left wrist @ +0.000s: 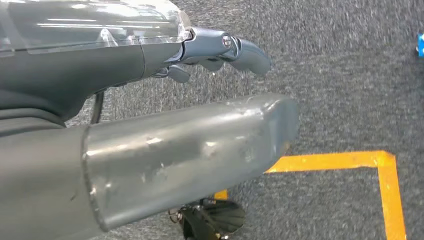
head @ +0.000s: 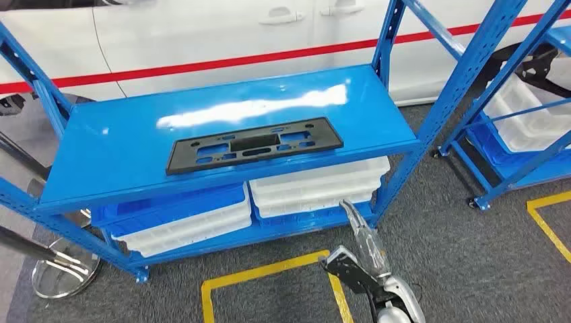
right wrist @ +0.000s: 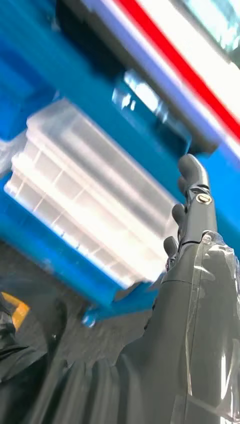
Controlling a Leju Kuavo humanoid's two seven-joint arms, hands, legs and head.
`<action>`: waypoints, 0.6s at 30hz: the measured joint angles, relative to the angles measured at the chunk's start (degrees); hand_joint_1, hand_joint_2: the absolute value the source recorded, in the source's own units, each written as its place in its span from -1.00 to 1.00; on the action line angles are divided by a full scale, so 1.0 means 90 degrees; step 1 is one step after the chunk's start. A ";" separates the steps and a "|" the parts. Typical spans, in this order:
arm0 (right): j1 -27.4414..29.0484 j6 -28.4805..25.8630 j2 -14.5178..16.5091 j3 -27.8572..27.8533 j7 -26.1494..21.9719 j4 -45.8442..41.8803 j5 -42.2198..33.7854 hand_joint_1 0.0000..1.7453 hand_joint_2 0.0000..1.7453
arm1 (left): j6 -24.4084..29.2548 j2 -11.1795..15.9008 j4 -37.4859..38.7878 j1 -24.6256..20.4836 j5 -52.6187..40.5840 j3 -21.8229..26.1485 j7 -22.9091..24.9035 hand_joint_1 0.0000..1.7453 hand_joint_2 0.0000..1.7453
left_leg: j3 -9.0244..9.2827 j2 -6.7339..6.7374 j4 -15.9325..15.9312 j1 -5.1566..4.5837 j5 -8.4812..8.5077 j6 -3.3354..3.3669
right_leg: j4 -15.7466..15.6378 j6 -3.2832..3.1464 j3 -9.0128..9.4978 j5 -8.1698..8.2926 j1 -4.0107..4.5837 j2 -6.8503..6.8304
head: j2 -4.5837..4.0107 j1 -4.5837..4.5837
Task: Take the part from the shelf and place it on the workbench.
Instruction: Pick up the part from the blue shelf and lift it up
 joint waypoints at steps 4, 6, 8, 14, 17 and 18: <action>-0.0108 0.0006 -0.0183 0.0353 0.0123 -0.0449 0.0075 -1.00 1.00 | -0.0073 -0.0019 -0.0009 -0.0020 -0.0406 0.0230 -0.0085 -1.00 -1.00 | -0.0137 -0.0017 0.0383 0.0036 -0.0281 -0.0087 | -0.0064 -0.0147 0.0023 0.0025 -0.0017 0.0003 | -0.0001 -0.0001; -0.0164 0.0009 -0.0291 0.0569 0.0203 -0.0707 0.0146 -1.00 1.00 | -0.0115 -0.0026 -0.0019 -0.0027 -0.0665 0.0392 -0.0143 -1.00 -1.00 | -0.0536 -0.0024 0.1201 0.0037 -0.0687 -0.0102 | -0.0067 -0.0195 0.0027 0.0013 0.0007 -0.0002 | -0.0001 -0.0001; -0.0200 0.0011 -0.0404 0.0772 0.0285 -0.0931 0.0220 -1.00 1.00 | -0.0161 -0.0030 -0.0034 -0.0028 -0.0920 0.0555 -0.0196 -1.00 -1.00 | -0.0903 -0.0026 0.1869 0.0035 -0.0856 -0.0094 | -0.0063 -0.0218 0.0038 -0.0003 0.0040 0.0001 | 0.0000 0.0000; -0.0405 -0.0084 -0.0650 0.1350 0.0530 -0.1589 0.0761 -1.00 1.00 | -0.0307 -0.0074 -0.0181 -0.0069 -0.1681 0.1025 -0.0361 -1.00 -1.00 | -0.0272 -0.0060 0.0201 -0.0032 0.0138 0.0092 | -0.0050 -0.0153 0.0115 -0.0061 0.0102 0.0057 | 0.0000 0.0001; -0.0482 -0.0262 -0.0720 0.1564 0.0627 -0.1785 0.1259 -1.00 1.00 | -0.0372 -0.0103 -0.0254 -0.0092 -0.1966 0.1216 -0.0419 -1.00 -1.00 | -0.0242 -0.0058 0.0091 -0.0048 0.0156 0.0138 | -0.0067 -0.0038 0.0110 -0.0054 0.0083 0.0058 | -0.0001 0.0001; -0.0507 -0.0333 -0.0745 0.1618 0.0658 -0.1828 0.1452 -1.00 1.00 | -0.0395 -0.0113 -0.0273 -0.0100 -0.2052 0.1265 -0.0440 -1.00 -1.00 | -0.0227 -0.0051 0.0049 -0.0034 0.0185 0.0176 | -0.0002 -0.0006 0.0087 -0.0112 0.0081 0.0051 | -0.0001 0.0002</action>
